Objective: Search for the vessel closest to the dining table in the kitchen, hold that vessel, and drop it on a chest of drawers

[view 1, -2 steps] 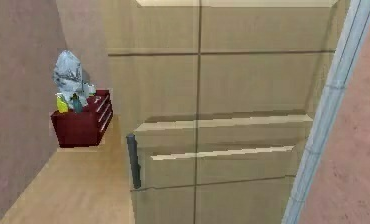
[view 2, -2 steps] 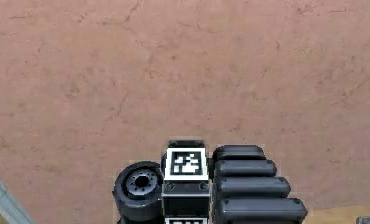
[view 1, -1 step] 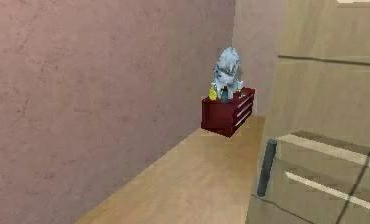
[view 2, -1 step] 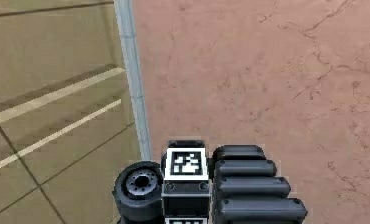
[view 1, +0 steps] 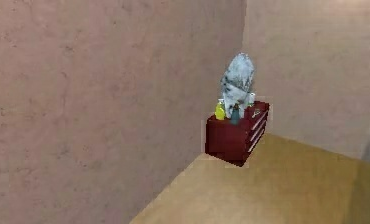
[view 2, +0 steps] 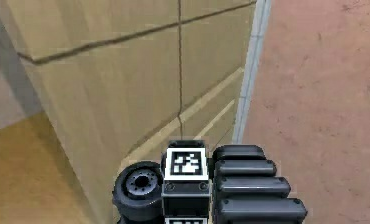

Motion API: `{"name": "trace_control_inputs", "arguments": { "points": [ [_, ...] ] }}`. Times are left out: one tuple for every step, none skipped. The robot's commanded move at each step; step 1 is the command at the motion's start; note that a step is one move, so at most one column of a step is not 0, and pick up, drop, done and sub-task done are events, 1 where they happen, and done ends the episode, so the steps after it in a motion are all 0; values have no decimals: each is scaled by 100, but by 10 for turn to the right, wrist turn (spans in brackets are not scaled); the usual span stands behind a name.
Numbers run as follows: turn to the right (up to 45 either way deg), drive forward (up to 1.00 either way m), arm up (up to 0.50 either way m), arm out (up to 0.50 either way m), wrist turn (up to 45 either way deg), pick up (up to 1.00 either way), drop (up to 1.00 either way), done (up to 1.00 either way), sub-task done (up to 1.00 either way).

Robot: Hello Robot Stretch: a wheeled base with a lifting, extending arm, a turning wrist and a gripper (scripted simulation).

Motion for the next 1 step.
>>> {"name": "trace_control_inputs", "arguments": {
  "points": [
    [60, 0, 0, 0, 0, 0, 0, 0, 0]
  ]
}}
